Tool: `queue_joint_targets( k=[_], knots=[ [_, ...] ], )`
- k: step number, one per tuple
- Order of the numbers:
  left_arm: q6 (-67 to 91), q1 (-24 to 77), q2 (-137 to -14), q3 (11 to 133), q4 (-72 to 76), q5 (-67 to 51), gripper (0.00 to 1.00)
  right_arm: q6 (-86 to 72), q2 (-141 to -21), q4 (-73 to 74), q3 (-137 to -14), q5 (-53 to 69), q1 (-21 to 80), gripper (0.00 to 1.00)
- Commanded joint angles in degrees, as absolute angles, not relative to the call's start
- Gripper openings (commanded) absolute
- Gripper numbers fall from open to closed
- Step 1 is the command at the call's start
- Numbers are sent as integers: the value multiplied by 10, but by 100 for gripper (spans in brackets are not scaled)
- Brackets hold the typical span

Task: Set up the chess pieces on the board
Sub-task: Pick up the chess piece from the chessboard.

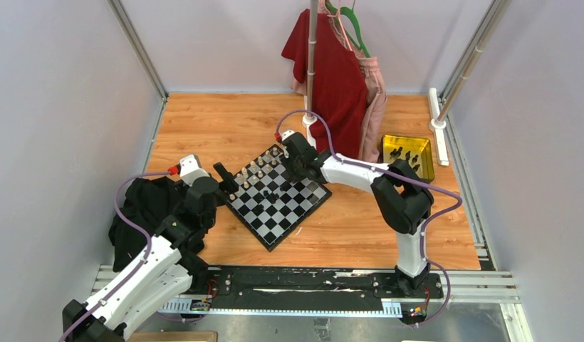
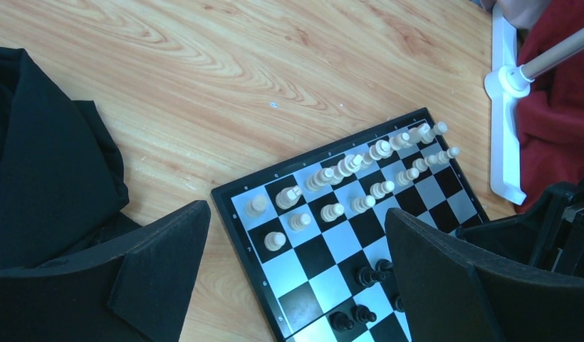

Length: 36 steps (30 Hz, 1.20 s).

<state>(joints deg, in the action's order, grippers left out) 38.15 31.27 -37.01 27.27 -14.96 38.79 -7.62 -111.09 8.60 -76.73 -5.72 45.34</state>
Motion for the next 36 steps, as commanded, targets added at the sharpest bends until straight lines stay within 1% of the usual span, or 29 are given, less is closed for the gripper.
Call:
queue_joint_targets(
  k=[1,4,8,11,16,20,23,30,33,36],
  knots=[
    [387,316,-370,264,-129,401,100,-64,-1125,94,-795,-44,447,32],
    [387,316,-366,262,-131,402,100,-62,-1132,101,-806,-42,447,28],
    [388,316,-362,260,-133,402,100,-62,-1135,104,-810,-39,445,18],
    [388,316,-360,260,-136,402,100,-65,-1135,108,-810,-41,444,14],
    [390,316,-355,259,-140,401,100,-69,-1129,109,-804,-36,444,16],
    [391,316,-354,258,-142,400,100,-70,-1129,109,-802,-32,444,26],
    [391,316,-352,258,-144,402,100,-70,-1126,109,-802,-34,444,29],
    [396,316,-351,258,-147,398,100,-73,-1123,111,-792,-36,443,29],
    [398,316,-349,256,-147,398,100,-75,-1123,111,-787,-36,444,26],
    [398,316,-350,256,-147,397,100,-77,-1124,113,-785,-37,444,21]
  ],
)
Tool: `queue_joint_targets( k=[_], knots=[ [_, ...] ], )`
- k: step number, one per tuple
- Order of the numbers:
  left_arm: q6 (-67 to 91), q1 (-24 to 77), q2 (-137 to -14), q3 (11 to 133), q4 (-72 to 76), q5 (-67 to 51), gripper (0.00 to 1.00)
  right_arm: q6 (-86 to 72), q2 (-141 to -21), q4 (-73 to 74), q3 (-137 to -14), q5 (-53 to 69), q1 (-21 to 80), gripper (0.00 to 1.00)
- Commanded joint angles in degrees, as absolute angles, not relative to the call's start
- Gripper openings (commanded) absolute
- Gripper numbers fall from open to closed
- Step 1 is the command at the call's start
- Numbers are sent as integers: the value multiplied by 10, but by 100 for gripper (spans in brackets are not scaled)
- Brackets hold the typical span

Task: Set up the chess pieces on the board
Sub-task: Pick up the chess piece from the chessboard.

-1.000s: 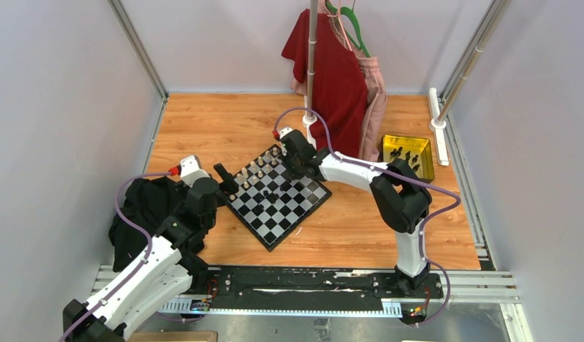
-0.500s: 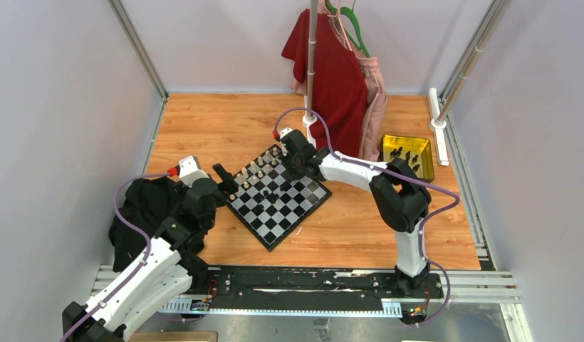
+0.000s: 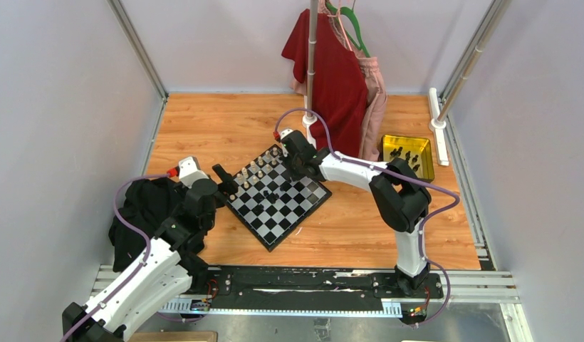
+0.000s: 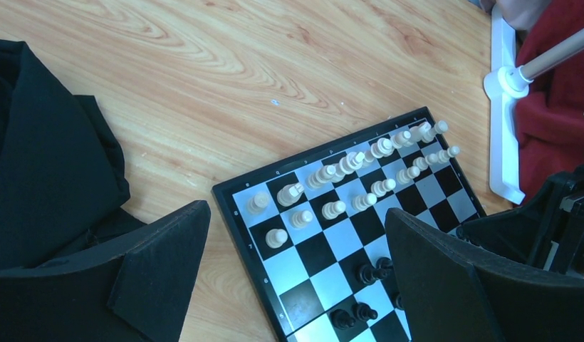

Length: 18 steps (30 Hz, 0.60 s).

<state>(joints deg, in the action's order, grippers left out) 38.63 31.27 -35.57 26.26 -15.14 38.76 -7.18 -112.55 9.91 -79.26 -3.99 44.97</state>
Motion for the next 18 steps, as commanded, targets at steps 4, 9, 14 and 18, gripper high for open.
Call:
queue_joint_targets(
  k=[4,9,14,18],
  knots=[
    [398,316,-348,256,-149,397,100,-78,-1123,115,-785,-39,444,12],
    [397,316,-346,257,-151,400,100,-76,-1110,116,-779,-48,444,0],
    [396,316,-345,256,-152,403,100,-76,-1080,117,-763,-68,444,0],
    [396,316,-344,256,-154,405,100,-77,-1050,121,-740,-80,444,0]
  ],
)
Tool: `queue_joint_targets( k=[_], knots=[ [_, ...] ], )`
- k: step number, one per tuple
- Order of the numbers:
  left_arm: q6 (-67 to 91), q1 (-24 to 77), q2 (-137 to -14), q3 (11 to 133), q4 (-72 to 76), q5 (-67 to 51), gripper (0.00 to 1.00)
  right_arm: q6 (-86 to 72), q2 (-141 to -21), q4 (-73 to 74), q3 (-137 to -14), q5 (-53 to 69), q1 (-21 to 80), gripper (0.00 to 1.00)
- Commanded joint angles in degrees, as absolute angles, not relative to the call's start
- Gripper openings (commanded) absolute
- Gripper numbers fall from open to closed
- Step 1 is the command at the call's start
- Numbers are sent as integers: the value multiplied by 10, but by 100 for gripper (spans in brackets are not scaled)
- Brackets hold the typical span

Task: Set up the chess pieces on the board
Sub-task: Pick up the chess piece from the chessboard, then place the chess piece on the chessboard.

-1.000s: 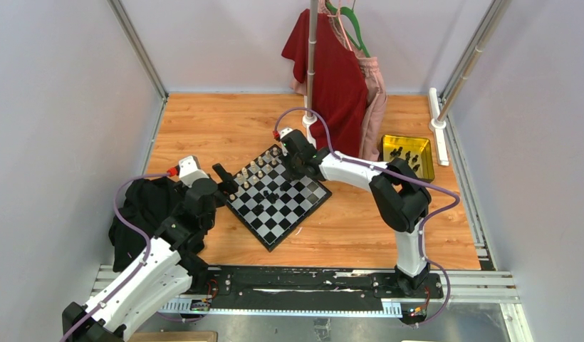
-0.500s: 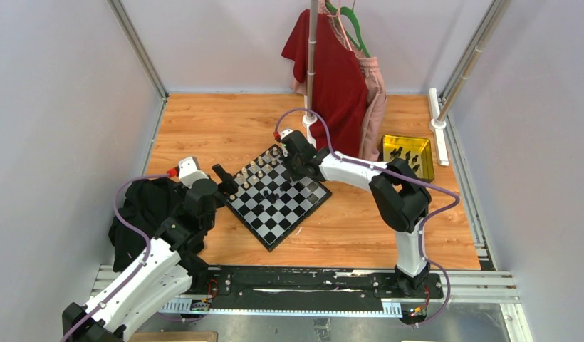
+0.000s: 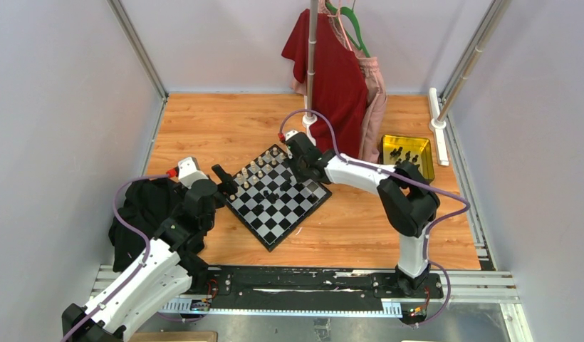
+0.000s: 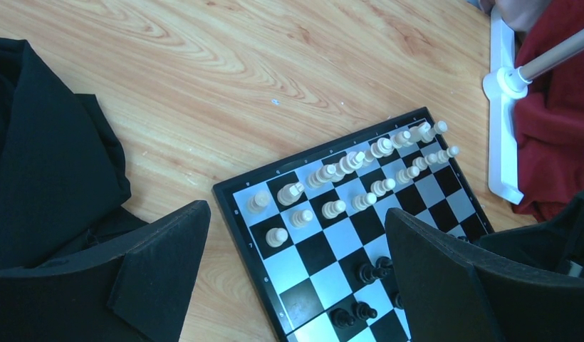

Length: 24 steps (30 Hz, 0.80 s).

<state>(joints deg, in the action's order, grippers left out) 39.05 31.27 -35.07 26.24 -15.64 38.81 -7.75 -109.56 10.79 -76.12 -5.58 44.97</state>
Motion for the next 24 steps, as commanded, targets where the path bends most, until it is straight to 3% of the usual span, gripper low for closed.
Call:
queue_joint_targets(
  k=[1,12,24],
  knots=[
    [396,316,-344,256,-154,404,100,-79,-1042,121,-733,-81,444,0],
    [399,316,-343,258,-156,396,100,-95,-977,123,-642,-107,443,0],
    [398,316,-342,253,-159,400,100,-100,-981,104,-623,-106,440,1]
  ],
)
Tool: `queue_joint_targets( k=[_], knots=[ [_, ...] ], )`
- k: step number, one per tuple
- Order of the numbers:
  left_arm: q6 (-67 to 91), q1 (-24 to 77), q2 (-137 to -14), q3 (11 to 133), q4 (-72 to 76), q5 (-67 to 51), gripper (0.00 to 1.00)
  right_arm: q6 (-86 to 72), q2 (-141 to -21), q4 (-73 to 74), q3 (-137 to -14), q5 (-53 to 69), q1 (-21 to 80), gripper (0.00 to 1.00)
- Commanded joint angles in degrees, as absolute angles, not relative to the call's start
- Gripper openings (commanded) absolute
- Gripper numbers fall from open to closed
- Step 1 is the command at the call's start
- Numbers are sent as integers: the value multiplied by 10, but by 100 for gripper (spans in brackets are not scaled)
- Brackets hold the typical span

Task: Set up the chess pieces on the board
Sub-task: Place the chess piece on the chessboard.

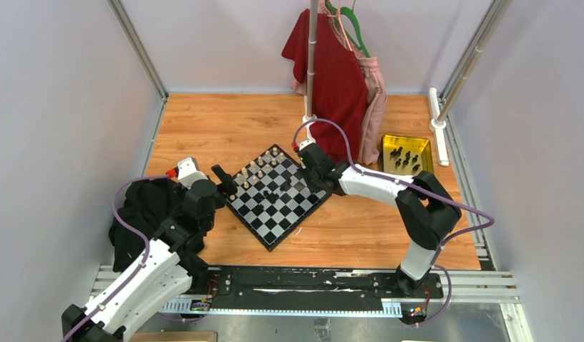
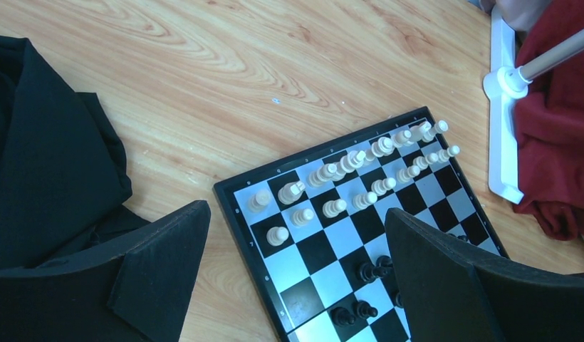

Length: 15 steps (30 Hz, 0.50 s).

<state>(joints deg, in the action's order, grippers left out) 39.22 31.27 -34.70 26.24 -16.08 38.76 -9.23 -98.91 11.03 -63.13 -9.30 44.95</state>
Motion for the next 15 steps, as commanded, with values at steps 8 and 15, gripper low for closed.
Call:
queue_joint_targets(
  k=[8,15],
  knots=[
    [400,316,-349,247,-151,399,100,-99,-991,95,-617,-102,432,5],
    [402,316,-352,243,-148,398,100,-97,-998,76,-612,-87,424,9]
  ],
)
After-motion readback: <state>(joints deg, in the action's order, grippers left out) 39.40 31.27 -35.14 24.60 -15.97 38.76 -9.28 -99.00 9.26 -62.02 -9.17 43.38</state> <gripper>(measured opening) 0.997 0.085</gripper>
